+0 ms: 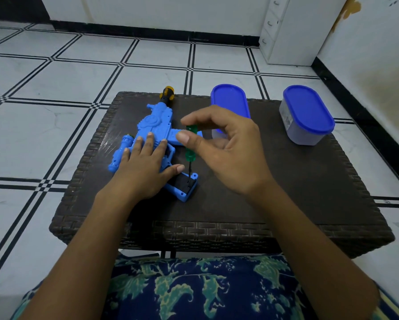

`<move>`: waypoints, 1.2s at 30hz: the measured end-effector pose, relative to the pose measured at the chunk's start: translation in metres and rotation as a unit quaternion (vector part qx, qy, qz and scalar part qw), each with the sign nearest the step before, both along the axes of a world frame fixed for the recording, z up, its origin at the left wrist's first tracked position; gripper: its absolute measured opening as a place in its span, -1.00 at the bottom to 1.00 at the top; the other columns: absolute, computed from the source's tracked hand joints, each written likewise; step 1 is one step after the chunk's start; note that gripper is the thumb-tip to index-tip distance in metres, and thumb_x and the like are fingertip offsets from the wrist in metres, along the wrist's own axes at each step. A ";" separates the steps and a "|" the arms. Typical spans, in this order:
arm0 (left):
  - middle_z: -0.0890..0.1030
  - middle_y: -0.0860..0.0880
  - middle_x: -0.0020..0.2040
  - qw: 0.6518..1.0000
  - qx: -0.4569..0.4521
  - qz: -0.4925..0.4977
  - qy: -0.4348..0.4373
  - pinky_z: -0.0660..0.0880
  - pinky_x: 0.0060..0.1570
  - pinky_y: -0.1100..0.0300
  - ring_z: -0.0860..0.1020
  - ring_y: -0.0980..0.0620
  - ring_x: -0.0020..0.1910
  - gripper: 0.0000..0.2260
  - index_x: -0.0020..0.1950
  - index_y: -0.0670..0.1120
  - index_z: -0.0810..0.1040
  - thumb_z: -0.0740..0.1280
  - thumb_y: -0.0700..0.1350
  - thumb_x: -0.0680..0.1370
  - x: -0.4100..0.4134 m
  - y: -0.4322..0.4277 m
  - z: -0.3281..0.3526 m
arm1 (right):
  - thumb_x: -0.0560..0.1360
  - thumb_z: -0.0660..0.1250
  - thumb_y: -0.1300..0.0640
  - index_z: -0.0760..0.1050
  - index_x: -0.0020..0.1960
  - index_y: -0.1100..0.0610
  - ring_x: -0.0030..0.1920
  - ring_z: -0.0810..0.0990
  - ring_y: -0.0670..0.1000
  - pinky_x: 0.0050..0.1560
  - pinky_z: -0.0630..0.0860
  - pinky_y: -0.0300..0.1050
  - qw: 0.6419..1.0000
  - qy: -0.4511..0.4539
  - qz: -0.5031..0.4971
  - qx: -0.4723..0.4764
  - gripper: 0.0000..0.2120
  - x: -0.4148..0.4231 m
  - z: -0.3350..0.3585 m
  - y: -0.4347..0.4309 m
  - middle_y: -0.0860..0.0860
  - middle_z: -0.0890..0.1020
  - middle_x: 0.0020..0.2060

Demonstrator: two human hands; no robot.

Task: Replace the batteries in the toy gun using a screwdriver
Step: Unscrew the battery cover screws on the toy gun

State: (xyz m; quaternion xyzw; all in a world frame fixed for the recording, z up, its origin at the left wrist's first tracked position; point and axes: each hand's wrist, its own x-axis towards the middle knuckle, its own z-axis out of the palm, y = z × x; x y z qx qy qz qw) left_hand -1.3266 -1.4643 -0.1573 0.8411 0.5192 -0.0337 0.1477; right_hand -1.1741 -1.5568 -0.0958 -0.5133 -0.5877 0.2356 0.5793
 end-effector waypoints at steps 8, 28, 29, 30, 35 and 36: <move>-0.24 -0.06 0.58 1.000 0.000 -0.001 0.005 -0.20 0.50 -0.10 -0.26 -0.08 0.55 -0.26 0.58 0.05 -0.18 0.02 0.34 0.53 0.000 0.000 0.000 | 0.35 0.57 0.26 0.65 -0.04 0.23 -0.20 0.65 -0.06 -0.19 0.59 -0.27 0.999 0.001 -0.034 0.025 -0.78 0.002 -0.003 0.003 0.00 0.68 -0.20; -0.23 -0.06 0.58 1.000 -0.001 0.000 -0.004 -0.20 0.50 -0.11 -0.26 -0.08 0.55 -0.26 0.58 0.05 -0.17 0.03 0.33 0.53 0.000 0.002 0.000 | 0.33 0.59 0.20 0.67 -0.08 0.19 -0.31 0.58 -0.07 -0.34 0.44 -0.33 0.999 -0.002 -0.032 0.029 -0.81 0.000 0.003 0.001 -0.11 0.66 -0.27; -0.24 -0.06 0.58 1.000 -0.001 -0.001 -0.003 -0.20 0.50 -0.10 -0.26 -0.08 0.55 -0.26 0.58 0.05 -0.18 0.03 0.33 0.53 0.000 0.001 0.000 | 0.36 0.57 0.22 0.68 -0.05 0.20 -0.26 0.63 -0.05 -0.33 0.49 -0.30 0.999 -0.002 -0.028 0.026 -0.81 0.001 0.003 0.000 -0.06 0.69 -0.23; -0.24 -0.06 0.58 1.000 -0.001 -0.001 -0.002 -0.20 0.50 -0.10 -0.26 -0.08 0.55 -0.26 0.58 0.06 -0.18 0.03 0.33 0.53 0.000 0.001 0.000 | 0.39 0.55 0.23 0.67 -0.01 0.20 -0.20 0.66 -0.05 -0.29 0.55 -0.27 1.000 0.000 -0.021 0.020 -0.81 0.001 0.003 0.000 -0.01 0.71 -0.18; -0.24 -0.05 0.58 1.000 -0.001 0.002 -0.001 -0.21 0.50 -0.09 -0.26 -0.07 0.55 -0.27 0.58 0.06 -0.16 0.03 0.33 0.53 0.000 0.001 0.001 | 0.53 0.38 0.30 0.59 0.17 0.22 0.11 0.65 -0.11 0.01 0.62 -0.20 0.999 -0.006 0.029 -0.014 -0.79 0.002 0.001 0.000 0.04 0.70 0.04; -0.24 -0.05 0.58 1.000 0.000 0.002 -0.001 -0.21 0.50 -0.09 -0.26 -0.07 0.55 -0.27 0.58 0.06 -0.16 0.03 0.34 0.53 0.000 0.001 0.000 | 0.54 0.36 0.29 0.60 0.16 0.22 0.11 0.65 -0.09 0.03 0.63 -0.13 0.999 -0.011 0.029 -0.011 -0.80 0.003 -0.001 0.000 0.04 0.70 0.04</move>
